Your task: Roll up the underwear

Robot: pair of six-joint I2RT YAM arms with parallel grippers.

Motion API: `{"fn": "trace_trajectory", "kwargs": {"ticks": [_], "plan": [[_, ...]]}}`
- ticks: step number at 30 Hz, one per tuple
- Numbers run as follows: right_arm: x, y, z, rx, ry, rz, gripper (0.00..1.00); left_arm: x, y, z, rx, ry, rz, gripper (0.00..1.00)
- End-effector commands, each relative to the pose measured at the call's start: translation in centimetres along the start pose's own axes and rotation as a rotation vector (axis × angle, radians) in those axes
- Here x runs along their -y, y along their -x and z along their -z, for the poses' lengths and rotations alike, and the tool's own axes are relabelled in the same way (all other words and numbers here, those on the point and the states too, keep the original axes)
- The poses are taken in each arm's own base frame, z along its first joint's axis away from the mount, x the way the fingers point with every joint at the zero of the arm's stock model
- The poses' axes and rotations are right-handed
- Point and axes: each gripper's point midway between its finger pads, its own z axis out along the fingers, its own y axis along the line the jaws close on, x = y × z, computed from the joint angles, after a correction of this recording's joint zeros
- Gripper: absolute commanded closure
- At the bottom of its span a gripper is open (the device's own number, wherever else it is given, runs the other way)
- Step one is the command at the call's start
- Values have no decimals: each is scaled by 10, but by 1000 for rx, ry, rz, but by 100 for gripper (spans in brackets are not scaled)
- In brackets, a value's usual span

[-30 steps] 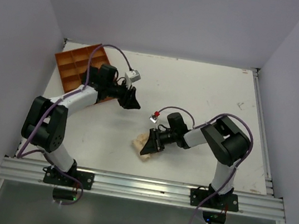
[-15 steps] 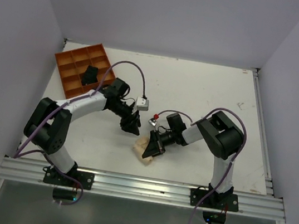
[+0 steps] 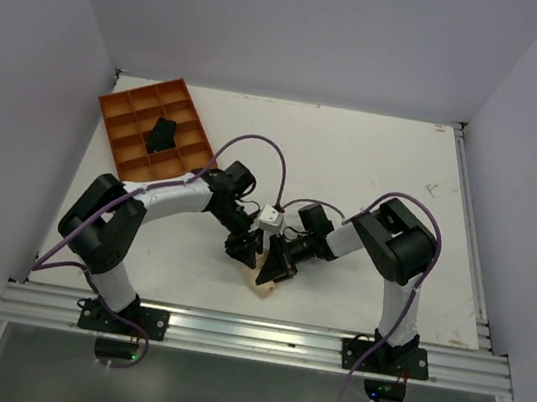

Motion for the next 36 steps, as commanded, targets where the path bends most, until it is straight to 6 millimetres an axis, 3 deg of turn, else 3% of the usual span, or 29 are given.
{"fn": "trace_trajectory", "kwargs": {"ticks": [1, 12, 15, 20, 27, 36], "plan": [[64, -28, -3, 11, -242, -185, 71, 5, -2, -4, 7, -35, -41, 47], [60, -25, -1, 27, -255, -190, 70, 15, -19, -17, -42, -63, -29, 48], [61, -26, -1, 28, -258, -195, 70, 15, -30, -23, -72, -71, -10, 53], [59, -25, 2, 39, -287, -177, 69, 8, -42, -27, -123, -77, 16, 88], [44, -21, 20, 104, -388, -109, 59, -1, -47, -34, -157, -108, 69, 98], [40, -26, 55, 214, -607, -61, 53, -7, -52, -40, -209, -137, 148, 100]]}}
